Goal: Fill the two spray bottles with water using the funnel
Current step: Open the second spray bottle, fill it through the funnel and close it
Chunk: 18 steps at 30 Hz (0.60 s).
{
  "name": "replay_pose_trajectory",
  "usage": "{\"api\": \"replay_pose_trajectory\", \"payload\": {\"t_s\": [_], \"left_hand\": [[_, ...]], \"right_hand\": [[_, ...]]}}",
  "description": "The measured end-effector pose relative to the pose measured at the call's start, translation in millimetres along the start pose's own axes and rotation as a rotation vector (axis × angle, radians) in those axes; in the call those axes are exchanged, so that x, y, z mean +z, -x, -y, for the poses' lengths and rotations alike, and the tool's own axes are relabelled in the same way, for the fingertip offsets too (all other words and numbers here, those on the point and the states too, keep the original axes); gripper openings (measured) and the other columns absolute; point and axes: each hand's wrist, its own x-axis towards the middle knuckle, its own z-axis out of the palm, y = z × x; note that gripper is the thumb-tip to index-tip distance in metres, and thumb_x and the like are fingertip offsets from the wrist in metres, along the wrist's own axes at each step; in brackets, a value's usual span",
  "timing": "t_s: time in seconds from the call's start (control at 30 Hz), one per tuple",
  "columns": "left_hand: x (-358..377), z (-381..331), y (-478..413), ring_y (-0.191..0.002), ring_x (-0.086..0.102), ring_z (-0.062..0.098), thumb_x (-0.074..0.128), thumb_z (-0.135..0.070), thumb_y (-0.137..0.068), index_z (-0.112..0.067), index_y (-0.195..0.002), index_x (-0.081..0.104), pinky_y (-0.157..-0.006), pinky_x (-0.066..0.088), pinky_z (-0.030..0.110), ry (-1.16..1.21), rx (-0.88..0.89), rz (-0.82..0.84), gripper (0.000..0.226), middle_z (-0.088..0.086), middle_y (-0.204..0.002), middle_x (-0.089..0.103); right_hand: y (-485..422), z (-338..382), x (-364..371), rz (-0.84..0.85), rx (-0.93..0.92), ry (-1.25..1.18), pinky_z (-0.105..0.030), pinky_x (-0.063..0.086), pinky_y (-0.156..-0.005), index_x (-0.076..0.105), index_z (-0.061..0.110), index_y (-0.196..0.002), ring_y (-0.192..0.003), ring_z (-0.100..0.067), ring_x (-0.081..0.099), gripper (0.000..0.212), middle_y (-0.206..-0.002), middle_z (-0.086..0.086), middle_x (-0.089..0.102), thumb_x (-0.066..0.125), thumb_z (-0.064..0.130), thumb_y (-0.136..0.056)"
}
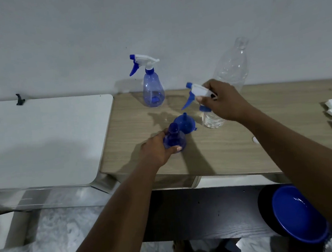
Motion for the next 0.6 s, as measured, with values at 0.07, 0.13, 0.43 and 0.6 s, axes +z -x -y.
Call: {"api": "replay_pose_trajectory", "payload": {"t_s": [0.07, 0.13, 0.43, 0.6], "left_hand": [[3.1, -3.8, -0.1, -0.109, 0.062, 0.019, 0.073, -0.063, -0.072, -0.043, -0.138, 0.043, -0.092, 0.049, 0.036, -0.026, 0.005, 0.002, 0.075, -0.009, -0.121, 0.066], [5.8, -6.5, 0.1, -0.109, 0.063, 0.019, 0.072, -0.062, -0.073, -0.045, -0.138, 0.041, -0.092, 0.049, 0.037, -0.032, 0.015, 0.006, 0.075, -0.010, -0.120, 0.067], [10.1, -8.4, -1.6, -0.109, 0.062, 0.023, 0.070, -0.062, -0.076, -0.046, -0.141, 0.038, -0.091, 0.048, 0.036, -0.093, 0.024, -0.001, 0.074, -0.006, -0.122, 0.067], [12.4, -6.4, -2.4, -0.106, 0.064, 0.024, 0.071, -0.065, -0.072, -0.048, -0.137, 0.042, -0.086, 0.049, 0.035, -0.103, 0.016, -0.027, 0.073, -0.005, -0.119, 0.068]], "right_hand": [[-3.6, 20.4, -9.8, -0.092, -0.088, -0.072, -0.024, 0.047, -0.067, 0.057, 0.018, -0.102, -0.081, -0.016, 0.061, 0.019, -0.092, 0.000, 0.066, 0.067, 0.032, -0.093], [-4.5, 36.1, -12.0, -0.158, -0.158, -0.142, -0.018, 0.046, -0.067, 0.057, 0.015, -0.104, -0.076, -0.008, 0.059, 0.022, -0.088, 0.005, 0.063, 0.066, 0.032, -0.094], [9.3, 40.1, 22.7, -0.126, -0.301, -0.108, -0.032, 0.051, -0.060, 0.051, 0.014, -0.110, -0.072, -0.017, 0.063, 0.025, -0.081, 0.013, 0.060, 0.063, 0.032, -0.097], [19.8, 14.7, 60.1, 0.035, -0.261, -0.043, -0.037, 0.049, -0.066, 0.051, 0.013, -0.115, -0.078, -0.023, 0.059, 0.030, -0.094, -0.001, 0.063, 0.065, 0.030, -0.094]]}}
